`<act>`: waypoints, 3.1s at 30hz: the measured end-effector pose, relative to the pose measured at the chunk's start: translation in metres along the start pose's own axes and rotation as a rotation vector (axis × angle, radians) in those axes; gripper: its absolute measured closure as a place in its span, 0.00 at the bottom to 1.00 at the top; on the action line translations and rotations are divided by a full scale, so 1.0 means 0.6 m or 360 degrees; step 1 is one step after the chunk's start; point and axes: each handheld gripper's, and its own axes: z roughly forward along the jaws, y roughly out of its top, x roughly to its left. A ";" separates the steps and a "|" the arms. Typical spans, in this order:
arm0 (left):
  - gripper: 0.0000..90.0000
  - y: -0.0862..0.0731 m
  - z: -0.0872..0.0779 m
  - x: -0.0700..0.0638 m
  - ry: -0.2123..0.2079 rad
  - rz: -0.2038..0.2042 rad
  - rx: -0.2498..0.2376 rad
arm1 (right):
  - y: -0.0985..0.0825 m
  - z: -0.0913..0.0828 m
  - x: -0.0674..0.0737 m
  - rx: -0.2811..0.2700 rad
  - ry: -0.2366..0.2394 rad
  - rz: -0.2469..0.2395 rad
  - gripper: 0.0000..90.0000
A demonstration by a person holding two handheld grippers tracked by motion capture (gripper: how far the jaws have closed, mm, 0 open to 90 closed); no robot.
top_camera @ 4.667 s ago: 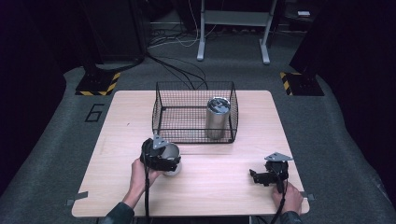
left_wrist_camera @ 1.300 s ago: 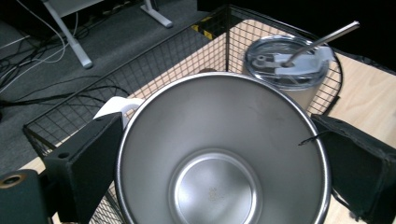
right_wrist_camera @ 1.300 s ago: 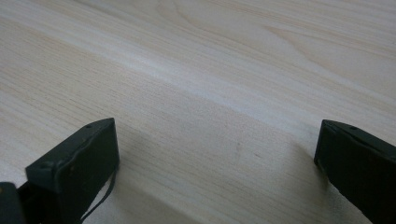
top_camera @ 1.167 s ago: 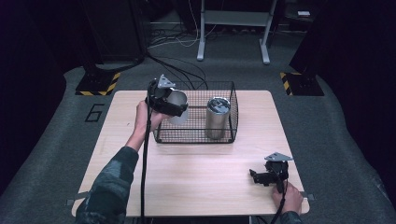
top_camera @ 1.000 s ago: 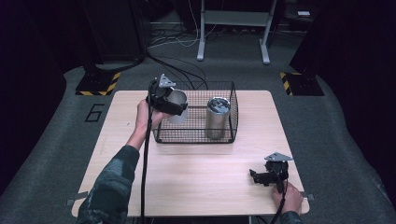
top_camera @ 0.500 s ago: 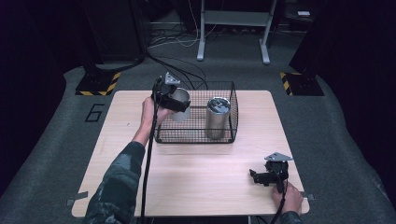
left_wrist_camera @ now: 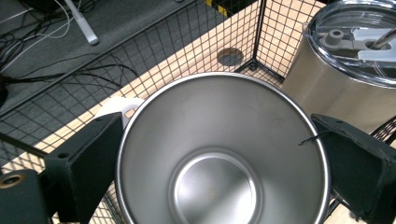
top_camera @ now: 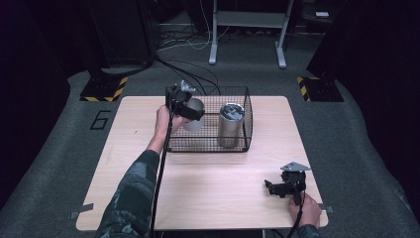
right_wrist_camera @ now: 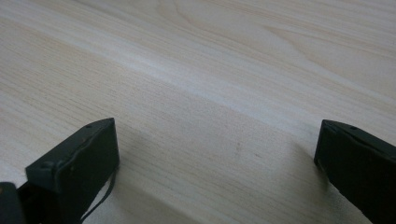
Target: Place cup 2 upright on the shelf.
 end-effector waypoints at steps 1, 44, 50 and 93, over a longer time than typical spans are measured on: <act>0.07 0.000 0.002 -0.001 0.0001 0.0001 0.0004 | 0.000 0.000 0.000 0.0000 0.0000 0.0001 0.00; 0.07 -0.025 0.090 -0.009 -0.0089 0.0016 0.0246 | 0.000 0.000 0.000 -0.0001 0.0000 -0.0001 0.00; 0.07 -0.029 0.096 -0.003 -0.0091 -0.0009 0.0273 | 0.000 0.000 0.000 0.0000 0.0000 -0.0001 0.00; 0.00 -0.014 0.070 -0.009 -0.0071 -0.0009 0.0246 | 0.000 0.000 0.000 0.0000 -0.0001 -0.0001 0.00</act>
